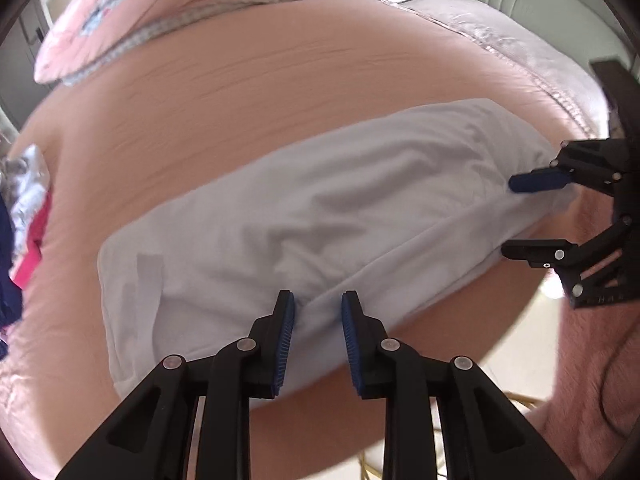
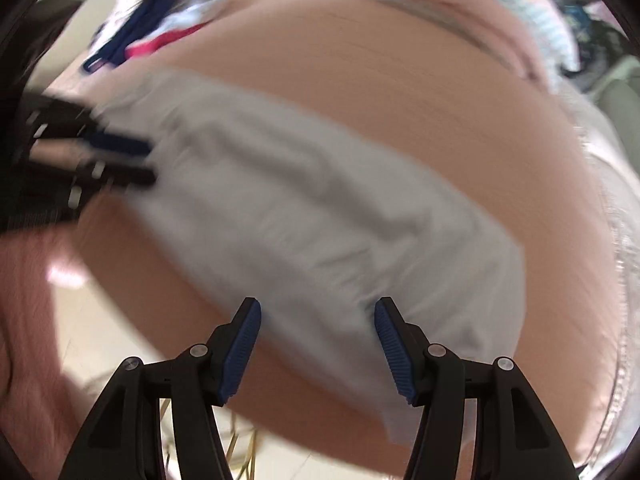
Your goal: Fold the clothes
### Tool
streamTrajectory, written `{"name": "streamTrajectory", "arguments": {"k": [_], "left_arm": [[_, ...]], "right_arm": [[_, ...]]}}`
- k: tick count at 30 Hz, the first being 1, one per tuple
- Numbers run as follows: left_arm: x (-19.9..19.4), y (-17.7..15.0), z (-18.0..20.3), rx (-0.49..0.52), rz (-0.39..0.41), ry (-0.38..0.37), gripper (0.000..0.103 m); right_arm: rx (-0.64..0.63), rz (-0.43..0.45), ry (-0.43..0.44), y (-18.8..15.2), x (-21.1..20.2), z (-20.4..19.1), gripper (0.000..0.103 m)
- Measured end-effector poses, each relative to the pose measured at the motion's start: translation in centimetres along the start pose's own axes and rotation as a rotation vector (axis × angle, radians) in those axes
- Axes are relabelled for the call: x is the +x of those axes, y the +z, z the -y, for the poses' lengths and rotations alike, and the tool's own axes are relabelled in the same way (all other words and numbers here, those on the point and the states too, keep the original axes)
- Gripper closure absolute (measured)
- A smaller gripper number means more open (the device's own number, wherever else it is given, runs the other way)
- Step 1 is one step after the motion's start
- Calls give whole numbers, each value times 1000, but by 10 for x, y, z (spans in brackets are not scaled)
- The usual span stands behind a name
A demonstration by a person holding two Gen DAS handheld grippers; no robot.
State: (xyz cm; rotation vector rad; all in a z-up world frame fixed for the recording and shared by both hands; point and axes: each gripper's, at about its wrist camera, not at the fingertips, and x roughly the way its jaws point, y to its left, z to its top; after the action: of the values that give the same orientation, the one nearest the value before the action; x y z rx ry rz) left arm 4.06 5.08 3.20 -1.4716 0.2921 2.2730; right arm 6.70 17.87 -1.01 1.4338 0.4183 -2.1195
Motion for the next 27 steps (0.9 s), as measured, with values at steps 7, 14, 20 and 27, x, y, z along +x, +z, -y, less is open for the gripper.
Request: {"name": "streamTrajectory", "arguments": {"k": [7,14,20,27], "left_arm": [[12,27,-12,-208,82,-18,81],[19,20,-16,-151,53,9,81],[1,37,-30,-218,118,-40,81],[23,51,-33,-232,80,-38,80]], "right_arm": [[123,28,39,5,0,6,44],[280,125,82,-3,-8,27,50],[349,225,30,14,-26,35,47],[212,69,-113,41,8,14,47]]}}
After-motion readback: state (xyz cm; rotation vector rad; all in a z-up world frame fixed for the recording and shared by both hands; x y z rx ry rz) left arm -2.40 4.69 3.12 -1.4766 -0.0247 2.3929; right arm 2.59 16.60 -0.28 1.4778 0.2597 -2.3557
